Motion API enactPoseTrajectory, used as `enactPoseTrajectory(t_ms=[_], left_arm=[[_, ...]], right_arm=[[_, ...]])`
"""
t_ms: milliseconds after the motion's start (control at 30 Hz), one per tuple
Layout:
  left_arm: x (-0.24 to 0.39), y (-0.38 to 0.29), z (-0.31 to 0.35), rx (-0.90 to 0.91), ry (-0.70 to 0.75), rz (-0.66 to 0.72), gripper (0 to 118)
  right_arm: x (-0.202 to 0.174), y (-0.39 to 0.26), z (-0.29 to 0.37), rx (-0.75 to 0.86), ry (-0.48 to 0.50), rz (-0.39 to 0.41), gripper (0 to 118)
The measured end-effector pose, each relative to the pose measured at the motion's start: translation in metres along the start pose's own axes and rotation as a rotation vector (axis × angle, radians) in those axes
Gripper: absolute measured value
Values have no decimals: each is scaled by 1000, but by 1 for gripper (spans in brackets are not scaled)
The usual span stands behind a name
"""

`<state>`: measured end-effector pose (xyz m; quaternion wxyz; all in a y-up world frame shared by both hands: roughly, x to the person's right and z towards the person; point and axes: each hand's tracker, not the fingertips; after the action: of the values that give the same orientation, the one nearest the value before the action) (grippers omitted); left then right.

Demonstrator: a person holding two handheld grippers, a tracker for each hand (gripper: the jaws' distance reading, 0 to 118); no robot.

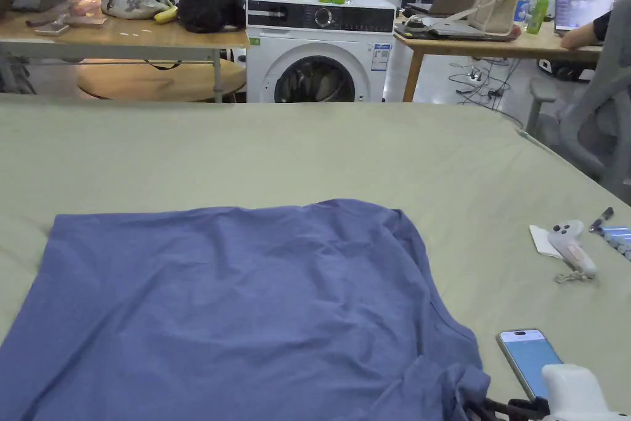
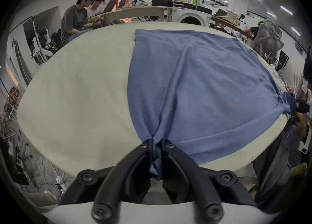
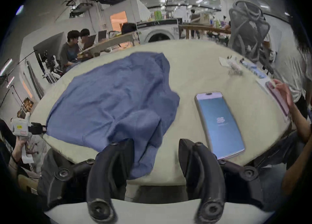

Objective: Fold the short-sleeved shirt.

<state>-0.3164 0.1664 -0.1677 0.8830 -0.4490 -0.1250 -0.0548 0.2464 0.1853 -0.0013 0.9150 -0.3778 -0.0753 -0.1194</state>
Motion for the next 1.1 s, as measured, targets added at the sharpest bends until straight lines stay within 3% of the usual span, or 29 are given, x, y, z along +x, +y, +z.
enactPoseTrajectory(t_ms=[367,433,500,533,667,767,867,1100], left_arm=[[-14,-10,-5,23,-26,66,5],[-17,-12,-4,29,-40,89,5],[-19,-15,-3,49,-60,135,4],[-21,-17,-3,61,-70,166,5],[-29,-9,21,162,-165,262,4],[-23,33,46,287,-160,199,4],[-25,88,31,331,-142,164,4],[-18,185,-44,308,-105,143,4]], right_arm=[[-9,-8,-31,-35,53,0,55],[-11,-6,-29,-34,0,28,35],[-8,-5,-25,-31,46,15,5],[-7,-5,-24,-36,53,-18,5],[-11,11,-6,8,56,-28,5],[-14,53,-1,73,82,-18,5],[-17,103,-30,113,51,16,5],[-16,170,-132,96,-29,-10,5]])
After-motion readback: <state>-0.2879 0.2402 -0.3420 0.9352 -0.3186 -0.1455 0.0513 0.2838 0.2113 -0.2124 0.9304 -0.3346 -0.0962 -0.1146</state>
